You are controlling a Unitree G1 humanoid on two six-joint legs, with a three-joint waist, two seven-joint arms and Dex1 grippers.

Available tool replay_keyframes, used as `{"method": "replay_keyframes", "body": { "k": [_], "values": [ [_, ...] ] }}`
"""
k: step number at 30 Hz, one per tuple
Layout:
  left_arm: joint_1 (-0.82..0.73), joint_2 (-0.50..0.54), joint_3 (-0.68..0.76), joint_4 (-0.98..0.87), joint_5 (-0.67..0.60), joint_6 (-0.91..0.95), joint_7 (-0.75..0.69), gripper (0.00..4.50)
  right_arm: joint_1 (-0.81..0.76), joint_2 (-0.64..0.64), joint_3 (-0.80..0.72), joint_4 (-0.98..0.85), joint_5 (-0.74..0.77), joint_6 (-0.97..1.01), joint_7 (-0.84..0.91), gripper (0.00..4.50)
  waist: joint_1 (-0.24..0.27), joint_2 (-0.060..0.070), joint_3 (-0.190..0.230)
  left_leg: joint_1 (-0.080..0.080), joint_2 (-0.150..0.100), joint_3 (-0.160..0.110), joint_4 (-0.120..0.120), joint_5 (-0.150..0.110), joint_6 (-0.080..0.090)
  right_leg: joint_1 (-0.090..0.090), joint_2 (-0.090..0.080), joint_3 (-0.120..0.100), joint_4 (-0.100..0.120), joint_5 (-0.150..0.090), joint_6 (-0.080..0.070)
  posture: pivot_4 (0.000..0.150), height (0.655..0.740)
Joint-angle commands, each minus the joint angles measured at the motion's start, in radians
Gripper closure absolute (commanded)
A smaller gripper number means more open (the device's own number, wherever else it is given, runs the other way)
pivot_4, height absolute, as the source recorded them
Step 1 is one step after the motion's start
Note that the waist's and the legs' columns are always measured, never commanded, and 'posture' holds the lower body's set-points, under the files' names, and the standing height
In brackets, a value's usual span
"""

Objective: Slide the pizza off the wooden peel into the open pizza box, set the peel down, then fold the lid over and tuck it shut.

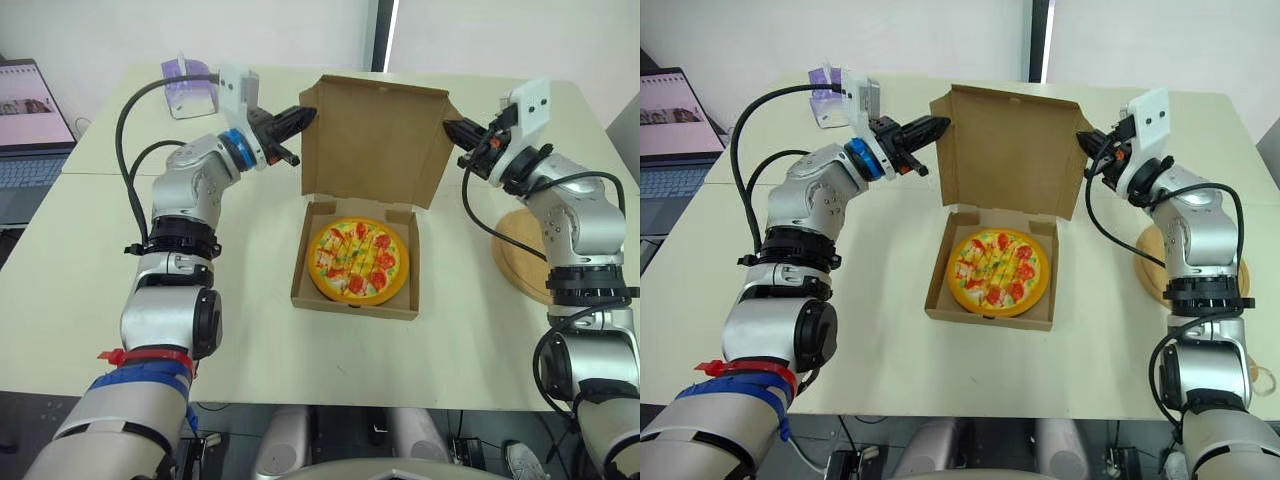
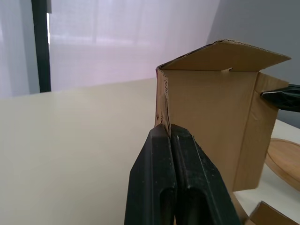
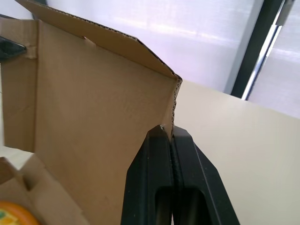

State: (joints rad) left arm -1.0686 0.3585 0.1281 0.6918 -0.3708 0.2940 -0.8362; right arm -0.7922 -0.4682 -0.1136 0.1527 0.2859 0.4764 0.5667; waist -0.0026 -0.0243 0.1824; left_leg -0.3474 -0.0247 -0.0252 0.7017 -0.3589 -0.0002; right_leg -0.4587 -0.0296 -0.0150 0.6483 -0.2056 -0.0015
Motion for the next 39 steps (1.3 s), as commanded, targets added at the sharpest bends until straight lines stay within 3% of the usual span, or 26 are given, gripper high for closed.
{"method": "replay_keyframes", "body": {
  "k": [1, 10, 22, 26, 39],
  "values": [
    [0.015, -0.021, 0.017, -0.132, -0.002, 0.022, 0.090, 4.50, -0.016, 0.020, 0.010, -0.136, -0.020, 0.049, -0.088, 4.46, 0.000, 0.000, 0.000, 0.000, 0.000, 0.000, 0.000, 0.000, 0.000, 0.000, 0.000, 0.000, 0.000, 0.000, 0.000, 0.150, 0.7400],
    [0.137, -0.066, -0.014, -0.400, 0.051, 0.068, 0.305, 4.50, 0.015, 0.118, 0.053, -0.343, -0.052, 0.189, -0.257, 4.46, 0.000, 0.000, 0.000, 0.000, 0.000, 0.001, 0.001, 0.000, 0.000, -0.001, 0.000, 0.001, 0.001, 0.000, 0.000, 0.150, 0.7400],
    [0.171, -0.117, -0.057, -0.598, 0.149, 0.127, 0.525, 4.50, 0.024, 0.157, 0.064, -0.393, -0.087, 0.196, -0.329, 4.46, 0.000, 0.000, 0.000, 0.000, 0.000, 0.001, 0.001, 0.000, 0.000, -0.001, 0.000, 0.001, 0.002, 0.000, 0.000, 0.150, 0.7400],
    [0.140, -0.132, -0.056, -0.516, 0.151, 0.080, 0.508, 4.50, -0.009, 0.157, 0.053, -0.310, -0.099, 0.134, -0.324, 4.46, -0.001, 0.001, 0.000, 0.000, 0.000, 0.001, 0.001, 0.000, 0.000, -0.001, 0.000, 0.001, 0.001, 0.000, 0.000, 0.150, 0.7400],
    [-0.044, -0.144, -0.035, -0.011, 0.190, -0.245, 0.461, 4.50, -0.170, 0.146, 0.036, 0.160, -0.163, -0.219, -0.292, 4.46, -0.008, 0.001, 0.000, 0.000, 0.000, 0.002, 0.001, 0.000, 0.000, -0.001, 0.000, 0.001, 0.001, 0.001, 0.000, 0.150, 0.7400]
  ]
}}
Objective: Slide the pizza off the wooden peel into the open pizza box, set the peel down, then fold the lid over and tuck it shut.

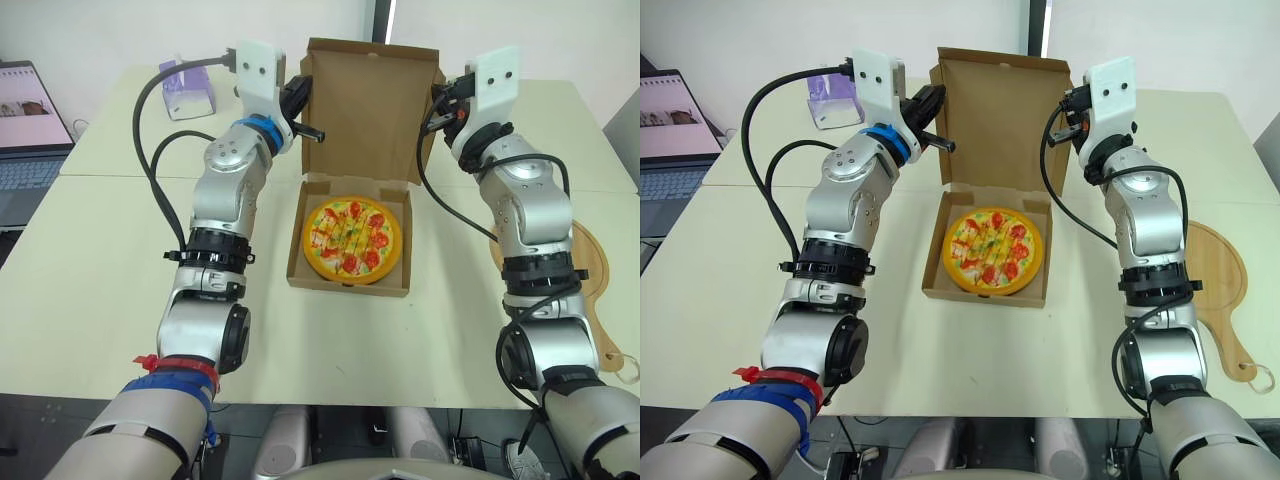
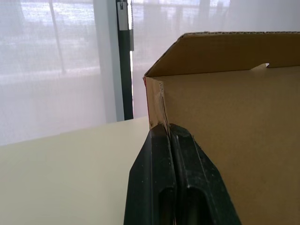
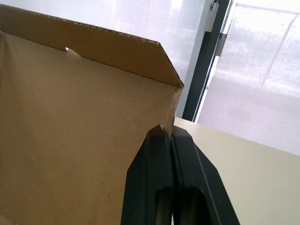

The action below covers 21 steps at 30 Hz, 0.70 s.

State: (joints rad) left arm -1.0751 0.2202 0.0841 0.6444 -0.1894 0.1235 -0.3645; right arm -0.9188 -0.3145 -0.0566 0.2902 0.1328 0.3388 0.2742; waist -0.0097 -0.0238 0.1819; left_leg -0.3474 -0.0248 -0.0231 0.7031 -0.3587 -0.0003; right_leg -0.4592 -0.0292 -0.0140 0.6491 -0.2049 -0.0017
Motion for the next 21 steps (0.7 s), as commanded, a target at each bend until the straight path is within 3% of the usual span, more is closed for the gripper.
{"method": "replay_keyframes", "body": {
  "k": [1, 5, 21],
  "values": [
    [-0.038, -0.006, 0.010, 0.049, 0.009, -0.089, -0.014, 4.50, -0.046, -0.006, -0.022, 0.036, -0.011, -0.094, -0.002, 4.46, -0.002, 0.000, 0.000, 0.000, 0.000, 0.000, 0.000, 0.000, 0.000, 0.000, 0.000, 0.000, 0.000, 0.000, 0.000, 0.150, 0.7400],
    [-0.008, -0.006, 0.002, 0.013, 0.004, -0.086, -0.030, 4.50, -0.021, 0.007, -0.015, -0.003, -0.011, -0.090, -0.009, 4.46, -0.004, 0.000, 0.000, -0.001, 0.000, 0.000, 0.000, 0.000, 0.000, -0.001, 0.000, 0.000, 0.000, 0.000, 0.000, 0.150, 0.7400],
    [0.204, -0.041, -0.019, -0.463, -0.001, 0.163, 0.069, 4.50, 0.156, 0.105, 0.072, -0.445, -0.052, 0.178, -0.098, 4.46, -0.007, 0.000, 0.000, -0.001, 0.000, 0.000, 0.001, 0.000, 0.000, -0.002, 0.000, 0.001, 0.002, 0.000, 0.000, 0.150, 0.7400]
  ]
}}
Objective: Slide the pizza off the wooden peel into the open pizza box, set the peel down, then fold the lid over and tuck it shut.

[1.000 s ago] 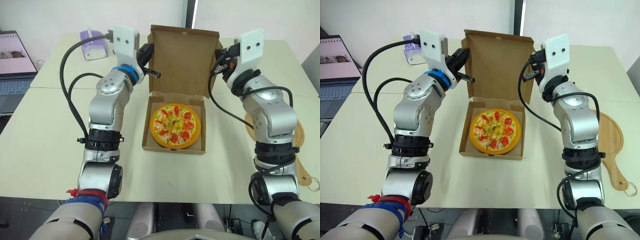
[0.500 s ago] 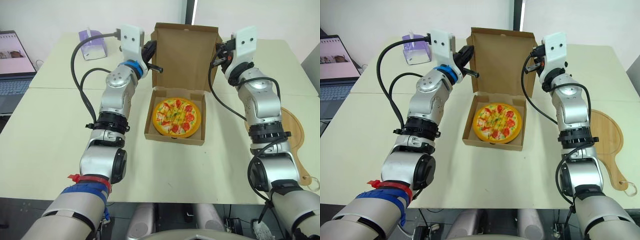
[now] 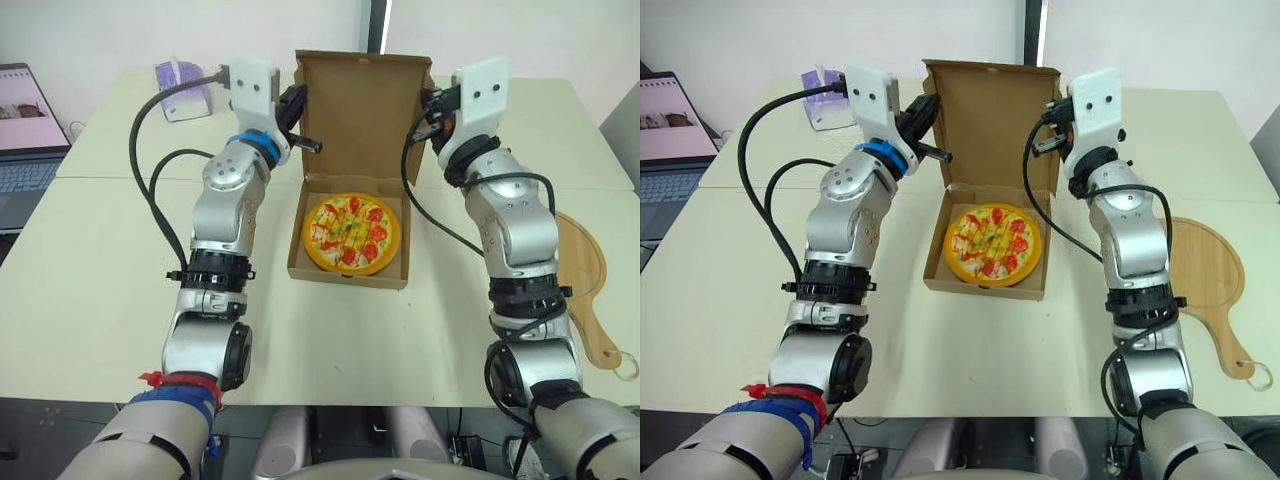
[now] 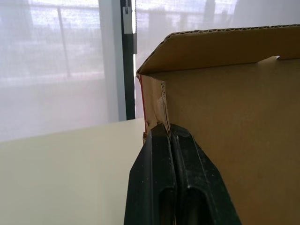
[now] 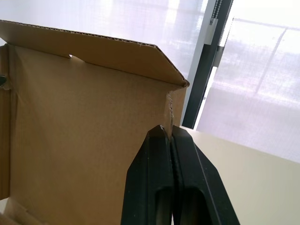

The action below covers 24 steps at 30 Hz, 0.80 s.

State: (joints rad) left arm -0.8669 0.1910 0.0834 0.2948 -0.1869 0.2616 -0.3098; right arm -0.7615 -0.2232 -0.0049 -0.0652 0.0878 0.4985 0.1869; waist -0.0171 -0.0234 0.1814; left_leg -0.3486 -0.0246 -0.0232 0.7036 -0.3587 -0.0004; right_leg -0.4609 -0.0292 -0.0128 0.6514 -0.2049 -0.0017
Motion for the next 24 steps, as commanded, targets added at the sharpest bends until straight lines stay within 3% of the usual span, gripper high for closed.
{"method": "replay_keyframes", "body": {
  "k": [1, 8, 24],
  "values": [
    [0.017, -0.016, -0.018, -0.153, -0.007, 0.043, 0.024, 4.50, 0.017, 0.023, 0.024, -0.115, -0.005, 0.029, -0.016, 4.46, 0.000, 0.000, 0.000, 0.000, 0.000, 0.000, 0.000, 0.000, 0.000, 0.000, 0.000, 0.000, 0.000, 0.000, 0.000, 0.150, 0.7400],
    [0.183, -0.045, -0.025, -0.354, -0.009, 0.053, 0.062, 4.50, 0.116, 0.083, 0.029, -0.231, -0.006, 0.048, -0.063, 4.46, 0.000, 0.000, 0.000, 0.001, 0.000, 0.000, 0.002, 0.000, 0.000, 0.000, 0.000, 0.000, 0.002, 0.000, 0.000, 0.150, 0.7400],
    [0.382, -0.048, -0.067, -0.544, 0.024, 0.018, 0.084, 4.50, 0.261, 0.139, 0.084, -0.393, 0.012, 0.104, -0.064, 4.46, 0.001, 0.000, 0.000, 0.001, 0.000, -0.001, 0.006, 0.000, 0.000, 0.002, 0.001, 0.000, 0.006, 0.000, 0.000, 0.150, 0.7400]
  ]
}}
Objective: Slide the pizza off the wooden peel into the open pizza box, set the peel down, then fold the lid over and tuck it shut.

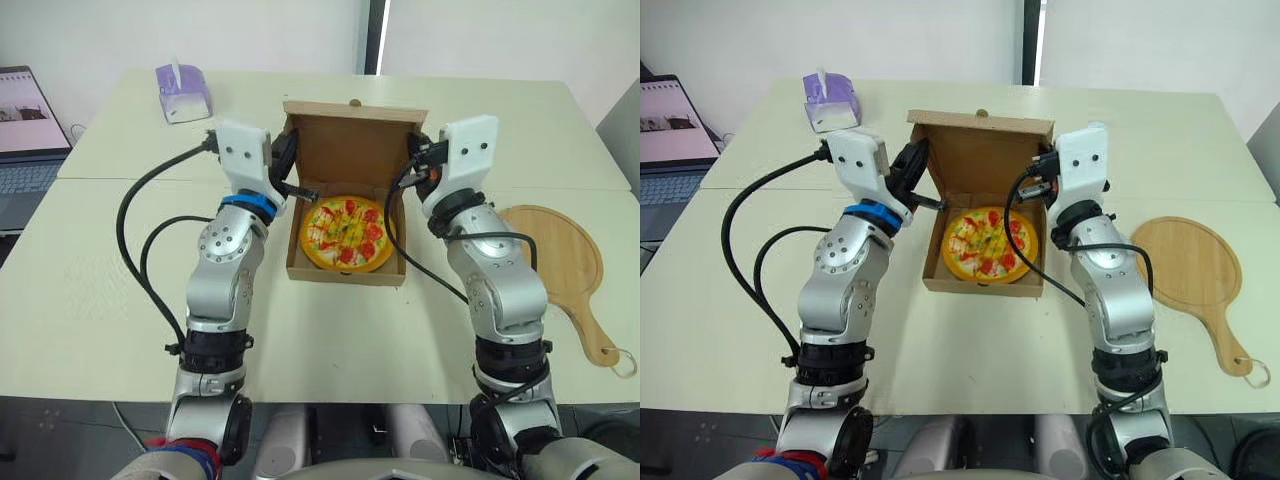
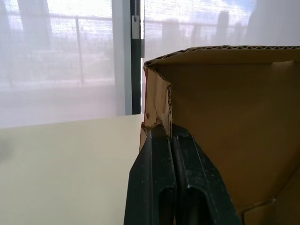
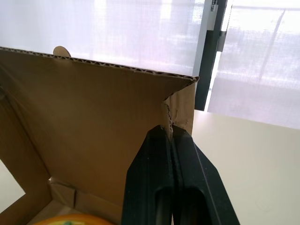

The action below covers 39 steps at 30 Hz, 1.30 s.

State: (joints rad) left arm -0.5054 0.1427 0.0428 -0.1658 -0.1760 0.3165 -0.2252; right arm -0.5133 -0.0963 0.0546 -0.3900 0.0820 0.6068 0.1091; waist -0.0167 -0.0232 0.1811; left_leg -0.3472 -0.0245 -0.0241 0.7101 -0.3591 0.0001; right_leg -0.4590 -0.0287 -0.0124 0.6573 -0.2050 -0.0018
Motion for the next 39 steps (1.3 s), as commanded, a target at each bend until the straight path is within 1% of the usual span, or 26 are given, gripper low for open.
{"method": "replay_keyframes", "body": {
  "k": [1, 10, 16, 24, 27, 30, 31, 32, 34, 36, 38, 39],
  "values": [
    [0.038, 0.000, -0.034, -0.096, 0.020, -0.039, 0.002, 4.50, 0.027, 0.017, 0.029, -0.077, 0.018, -0.005, 0.013, 4.46, 0.000, 0.000, 0.000, 0.000, 0.000, 0.000, 0.000, 0.000, 0.000, 0.000, 0.000, 0.000, 0.000, 0.000, 0.000, 0.150, 0.7400],
    [0.108, -0.025, -0.055, -0.141, 0.033, -0.039, 0.027, 4.50, 0.066, 0.028, 0.040, -0.096, 0.017, -0.018, 0.019, 4.46, 0.001, 0.000, 0.000, 0.001, 0.000, 0.000, 0.000, 0.000, 0.000, 0.002, 0.000, 0.000, 0.000, 0.000, 0.000, 0.150, 0.7400],
    [0.146, -0.017, -0.052, -0.175, 0.034, -0.028, 0.024, 4.50, 0.093, 0.035, 0.048, -0.107, 0.018, -0.016, 0.018, 4.46, 0.001, 0.000, 0.000, 0.001, 0.000, -0.001, 0.000, 0.000, 0.000, 0.002, 0.000, 0.000, 0.000, 0.000, 0.000, 0.150, 0.7400],
    [0.153, -0.004, -0.043, -0.178, 0.030, -0.026, 0.020, 4.50, 0.115, 0.028, 0.060, -0.142, 0.036, 0.005, 0.037, 4.46, 0.001, 0.000, 0.000, 0.001, 0.000, -0.001, 0.000, 0.000, 0.000, 0.002, 0.000, 0.000, 0.000, 0.000, 0.000, 0.150, 0.7400],
    [0.154, -0.005, -0.043, -0.178, 0.028, -0.025, 0.019, 4.50, 0.125, 0.014, 0.062, -0.162, 0.050, 0.025, 0.059, 3.90, 0.001, 0.000, 0.000, 0.001, 0.000, -0.001, 0.000, 0.000, 0.000, 0.002, 0.001, 0.000, 0.000, 0.000, 0.000, 0.150, 0.7400],
    [0.155, -0.007, -0.043, -0.177, 0.028, -0.027, 0.020, 4.50, 0.147, -0.010, 0.060, -0.193, 0.068, 0.058, 0.086, 2.91, 0.002, 0.000, 0.000, 0.001, 0.000, -0.001, 0.000, 0.000, 0.001, 0.002, 0.001, 0.000, 0.000, 0.000, 0.000, 0.150, 0.7400],
    [0.155, -0.007, -0.043, -0.176, 0.028, -0.028, 0.021, 4.50, 0.154, -0.020, 0.059, -0.203, 0.074, 0.070, 0.095, 2.47, 0.002, 0.000, 0.000, 0.001, 0.000, -0.001, 0.000, 0.000, 0.001, 0.002, 0.000, 0.000, -0.001, 0.000, 0.000, 0.150, 0.7400],
    [0.155, -0.007, -0.042, -0.174, 0.028, -0.029, 0.020, 4.50, 0.166, -0.038, 0.054, -0.219, 0.079, 0.082, 0.106, 2.23, 0.003, 0.000, 0.000, 0.001, 0.000, -0.001, 0.000, 0.000, 0.001, 0.002, 0.001, 0.000, -0.001, 0.000, 0.000, 0.150, 0.7400],
    [0.157, -0.006, -0.040, -0.170, 0.027, -0.032, 0.018, 4.50, 0.192, -0.078, 0.035, -0.252, 0.098, 0.103, 0.134, 1.45, 0.007, 0.000, 0.000, 0.001, 0.000, -0.001, 0.000, 0.000, 0.001, 0.002, 0.001, -0.001, -0.001, 0.000, 0.000, 0.150, 0.7400],
    [0.159, -0.003, -0.035, -0.167, 0.026, -0.036, 0.016, 4.50, 0.225, -0.139, -0.010, -0.284, 0.134, 0.118, 0.186, 0.71, 0.011, 0.000, 0.000, 0.001, 0.000, -0.001, 0.000, -0.001, 0.001, 0.003, 0.001, -0.001, -0.001, 0.000, 0.000, 0.150, 0.7400],
    [0.159, 0.000, -0.030, -0.164, 0.024, -0.038, 0.013, 4.50, 0.255, -0.212, -0.069, -0.305, 0.203, 0.130, 0.270, 0.03, 0.015, 0.000, 0.000, 0.001, 0.000, -0.001, 0.001, -0.002, 0.003, 0.003, 0.001, -0.001, -0.001, 0.000, 0.000, 0.150, 0.7400],
    [0.160, 0.002, -0.028, -0.162, 0.024, -0.040, 0.012, 4.50, 0.269, -0.261, -0.092, -0.308, 0.246, 0.128, 0.333, 0.03, 0.016, 0.000, 0.000, 0.001, 0.000, -0.001, 0.001, -0.003, 0.005, 0.004, 0.001, -0.001, -0.001, 0.000, 0.000, 0.150, 0.7400]
  ]
}}
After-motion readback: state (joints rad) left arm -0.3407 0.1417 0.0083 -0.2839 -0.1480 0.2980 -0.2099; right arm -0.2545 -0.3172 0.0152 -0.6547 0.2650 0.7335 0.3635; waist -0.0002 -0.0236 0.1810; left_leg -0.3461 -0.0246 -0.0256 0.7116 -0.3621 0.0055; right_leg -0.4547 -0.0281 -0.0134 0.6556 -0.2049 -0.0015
